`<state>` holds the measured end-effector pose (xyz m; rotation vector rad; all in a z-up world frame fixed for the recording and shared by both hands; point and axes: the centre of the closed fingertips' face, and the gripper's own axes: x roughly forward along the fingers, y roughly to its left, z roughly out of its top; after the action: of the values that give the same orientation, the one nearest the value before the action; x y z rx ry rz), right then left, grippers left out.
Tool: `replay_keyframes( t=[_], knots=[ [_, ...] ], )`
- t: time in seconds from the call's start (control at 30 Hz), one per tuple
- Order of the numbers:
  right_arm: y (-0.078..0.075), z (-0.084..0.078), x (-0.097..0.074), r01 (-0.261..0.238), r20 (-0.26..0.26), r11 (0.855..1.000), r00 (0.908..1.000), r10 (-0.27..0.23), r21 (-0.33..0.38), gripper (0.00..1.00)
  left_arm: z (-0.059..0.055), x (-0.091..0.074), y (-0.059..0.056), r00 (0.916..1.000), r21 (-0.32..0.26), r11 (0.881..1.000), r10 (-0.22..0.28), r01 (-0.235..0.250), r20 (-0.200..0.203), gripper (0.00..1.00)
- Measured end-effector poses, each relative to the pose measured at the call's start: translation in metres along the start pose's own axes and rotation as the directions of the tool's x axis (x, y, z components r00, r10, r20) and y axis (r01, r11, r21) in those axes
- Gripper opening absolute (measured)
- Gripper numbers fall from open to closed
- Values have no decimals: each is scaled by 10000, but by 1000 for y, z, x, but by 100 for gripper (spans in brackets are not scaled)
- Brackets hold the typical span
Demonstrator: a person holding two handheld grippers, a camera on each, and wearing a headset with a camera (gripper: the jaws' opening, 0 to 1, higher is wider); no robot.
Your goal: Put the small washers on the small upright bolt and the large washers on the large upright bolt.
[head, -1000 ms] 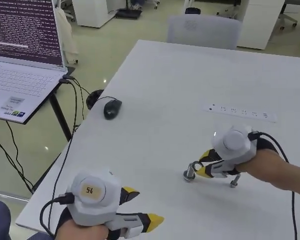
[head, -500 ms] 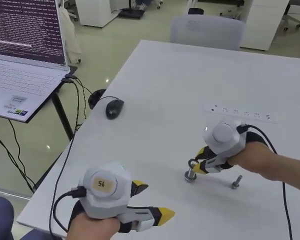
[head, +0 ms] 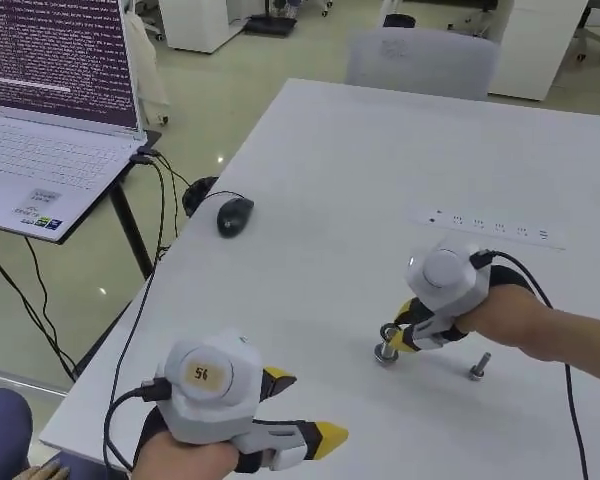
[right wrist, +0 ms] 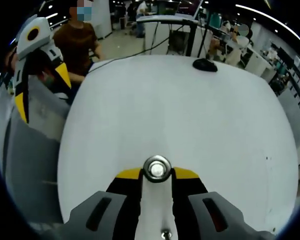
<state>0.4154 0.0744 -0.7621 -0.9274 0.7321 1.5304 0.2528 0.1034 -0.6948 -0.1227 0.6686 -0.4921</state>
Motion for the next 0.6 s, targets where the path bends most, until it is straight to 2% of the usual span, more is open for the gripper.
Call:
replay_keyframes(
  t=[0.6],
  knots=[
    [1,-18,28,-132,-771,9998,9969,143,148,23,-5,-4,3,9999,-114,9999,42,-43,-96,54]
  ],
)
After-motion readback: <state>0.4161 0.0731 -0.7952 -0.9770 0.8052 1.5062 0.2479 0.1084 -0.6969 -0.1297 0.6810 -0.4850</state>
